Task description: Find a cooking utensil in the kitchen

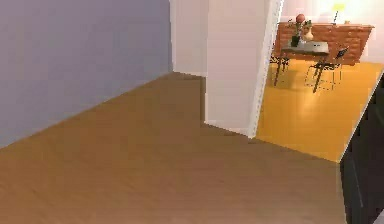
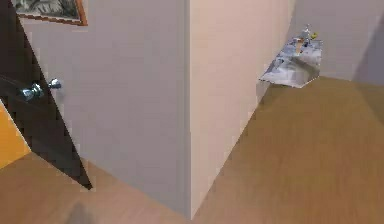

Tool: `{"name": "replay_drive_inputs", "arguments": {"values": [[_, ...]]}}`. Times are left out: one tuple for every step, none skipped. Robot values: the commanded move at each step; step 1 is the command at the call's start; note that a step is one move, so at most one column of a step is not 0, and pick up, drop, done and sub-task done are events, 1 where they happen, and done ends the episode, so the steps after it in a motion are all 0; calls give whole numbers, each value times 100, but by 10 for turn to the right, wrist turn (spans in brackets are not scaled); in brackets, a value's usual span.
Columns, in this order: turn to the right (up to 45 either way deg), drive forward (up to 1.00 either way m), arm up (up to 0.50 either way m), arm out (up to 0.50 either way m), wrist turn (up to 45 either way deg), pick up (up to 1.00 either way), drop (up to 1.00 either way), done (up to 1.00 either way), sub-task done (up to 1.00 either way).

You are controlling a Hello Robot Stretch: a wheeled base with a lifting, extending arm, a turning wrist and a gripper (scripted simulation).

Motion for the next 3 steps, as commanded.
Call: {"name": "replay_drive_inputs", "arguments": {"values": [[-450, 0, 0, 0, 0, 0, 0, 0, 0], [-450, 0, 0, 0, 0, 0, 0, 0, 0], [-180, 0, 0, 0, 0, 0, 0, 0, 0]]}}
